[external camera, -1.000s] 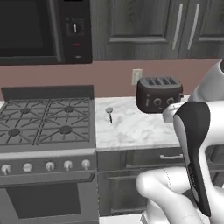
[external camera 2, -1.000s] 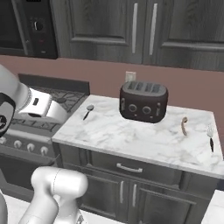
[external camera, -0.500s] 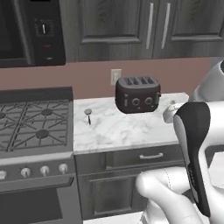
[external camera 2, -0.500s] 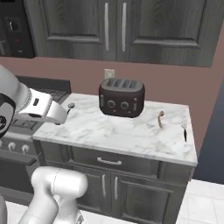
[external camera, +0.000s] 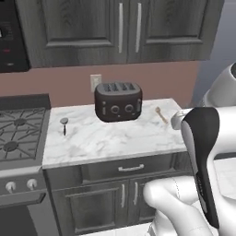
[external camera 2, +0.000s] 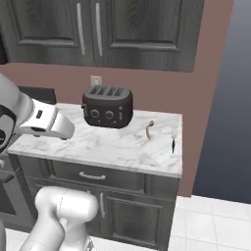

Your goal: Organize the utensils by type. Pick up the wooden spoons from the counter and place them in the open cabinet. Then pick up the metallic utensils from the counter and place them in the open drawer.

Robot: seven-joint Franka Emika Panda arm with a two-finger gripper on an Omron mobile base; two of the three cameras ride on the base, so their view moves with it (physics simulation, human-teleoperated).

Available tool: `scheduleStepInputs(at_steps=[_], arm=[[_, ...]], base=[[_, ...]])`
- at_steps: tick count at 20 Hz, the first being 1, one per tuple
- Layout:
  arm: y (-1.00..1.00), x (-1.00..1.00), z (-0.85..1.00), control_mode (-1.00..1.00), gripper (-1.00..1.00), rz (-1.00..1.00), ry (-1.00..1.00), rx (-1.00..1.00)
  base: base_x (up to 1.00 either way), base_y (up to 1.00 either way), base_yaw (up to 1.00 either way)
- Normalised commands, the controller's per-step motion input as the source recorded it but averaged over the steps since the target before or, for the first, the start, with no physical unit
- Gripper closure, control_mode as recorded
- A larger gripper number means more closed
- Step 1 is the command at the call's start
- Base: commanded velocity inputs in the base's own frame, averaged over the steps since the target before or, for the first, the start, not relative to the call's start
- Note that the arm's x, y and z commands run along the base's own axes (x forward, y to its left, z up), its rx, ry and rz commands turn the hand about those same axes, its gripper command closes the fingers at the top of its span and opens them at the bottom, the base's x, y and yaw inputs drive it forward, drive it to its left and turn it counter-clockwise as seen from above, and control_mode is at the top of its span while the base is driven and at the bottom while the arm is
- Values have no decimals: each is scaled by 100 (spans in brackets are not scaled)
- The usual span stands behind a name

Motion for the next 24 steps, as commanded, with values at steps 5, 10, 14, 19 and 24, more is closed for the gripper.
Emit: scheduleStepInputs(at_steps=[5, 10, 14, 19, 24], arm=[[0, 0, 0, 100, -100, 0, 0, 0], [0, 0, 0, 100, -100, 0, 0, 0], [0, 0, 0, 100, -100, 0, 0, 0], [0, 0, 0, 100, -100, 0, 0, 0], [0, 0, 0, 100, -100, 0, 0, 0]], base=[[21, -79, -2], [43, -54, 0], [47, -5, 0], [33, 0, 0], [39, 0, 0]])
